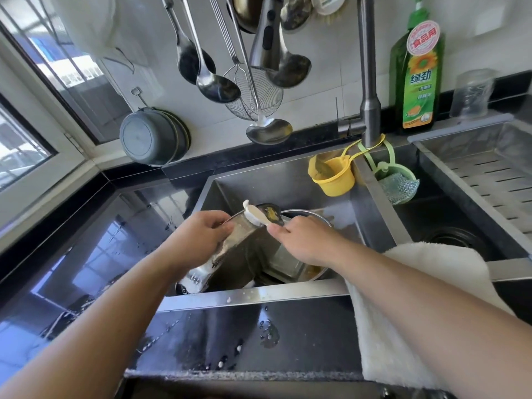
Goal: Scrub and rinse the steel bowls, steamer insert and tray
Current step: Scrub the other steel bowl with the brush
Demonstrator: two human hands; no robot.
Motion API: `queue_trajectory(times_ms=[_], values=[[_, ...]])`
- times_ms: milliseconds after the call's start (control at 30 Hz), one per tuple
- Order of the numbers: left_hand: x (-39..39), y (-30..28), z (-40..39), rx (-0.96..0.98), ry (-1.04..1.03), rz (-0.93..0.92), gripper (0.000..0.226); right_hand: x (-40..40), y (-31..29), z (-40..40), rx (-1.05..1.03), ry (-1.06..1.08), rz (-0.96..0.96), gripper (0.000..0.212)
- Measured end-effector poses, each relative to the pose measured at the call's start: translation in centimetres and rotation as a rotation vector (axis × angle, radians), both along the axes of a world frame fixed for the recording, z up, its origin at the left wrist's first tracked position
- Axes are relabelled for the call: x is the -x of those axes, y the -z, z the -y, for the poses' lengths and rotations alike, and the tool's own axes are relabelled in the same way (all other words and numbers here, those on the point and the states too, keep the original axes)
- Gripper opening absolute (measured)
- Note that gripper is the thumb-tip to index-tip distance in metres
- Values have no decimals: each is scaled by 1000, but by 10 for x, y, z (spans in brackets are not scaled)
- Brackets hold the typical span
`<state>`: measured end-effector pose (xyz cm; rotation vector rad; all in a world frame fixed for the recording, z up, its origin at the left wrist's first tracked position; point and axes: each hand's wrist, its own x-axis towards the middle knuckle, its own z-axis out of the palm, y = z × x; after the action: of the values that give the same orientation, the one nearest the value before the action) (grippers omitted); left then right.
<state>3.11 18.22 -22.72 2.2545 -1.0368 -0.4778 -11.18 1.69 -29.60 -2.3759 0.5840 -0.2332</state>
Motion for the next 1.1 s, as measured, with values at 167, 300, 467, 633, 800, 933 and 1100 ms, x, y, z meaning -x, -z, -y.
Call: queue_trajectory(times_ms=[167,300,467,633,800,933,1100], values=[[14,27,-13,303,-64,-206,24,3,-7,-2,13,74,67,63],[26,37,-22,448,-66,-283,26,2,-2,42,-92,265,-76,60],[20,52,-35,544,-112,-408,25,1,-9,13,-75,99,4,61],[9,62,-47,533,-48,-417,19,1,-11,16,-65,81,-68,59],[-16,59,-61,455,11,-546,60,2,0,30,-49,118,-102,59],[-20,42,-66,390,-14,-708,45,-5,-6,-10,-23,-31,-41,64],[-6,20,-43,252,4,-285,9,-1,-8,-33,51,-130,-30,62]])
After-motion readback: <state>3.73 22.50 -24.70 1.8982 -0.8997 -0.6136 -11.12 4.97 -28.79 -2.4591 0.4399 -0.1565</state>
